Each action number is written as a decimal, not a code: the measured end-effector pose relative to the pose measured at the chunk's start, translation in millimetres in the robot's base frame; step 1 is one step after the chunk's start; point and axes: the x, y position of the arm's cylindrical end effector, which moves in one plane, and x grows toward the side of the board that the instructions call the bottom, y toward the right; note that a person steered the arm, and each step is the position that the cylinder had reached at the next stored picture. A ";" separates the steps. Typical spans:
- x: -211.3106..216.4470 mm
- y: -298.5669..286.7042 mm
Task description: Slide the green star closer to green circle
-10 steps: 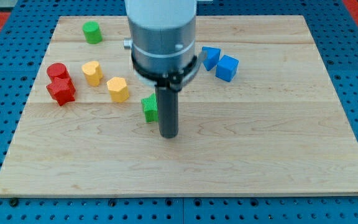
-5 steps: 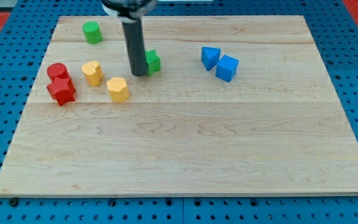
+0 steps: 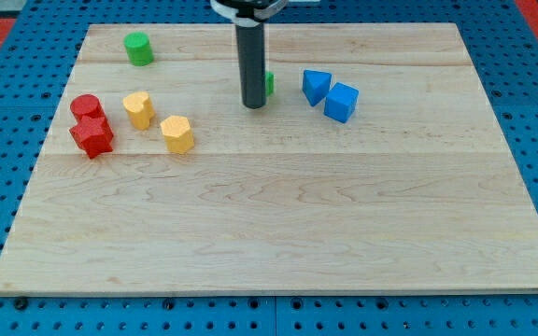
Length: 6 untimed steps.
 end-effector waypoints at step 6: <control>-26.7 -113.5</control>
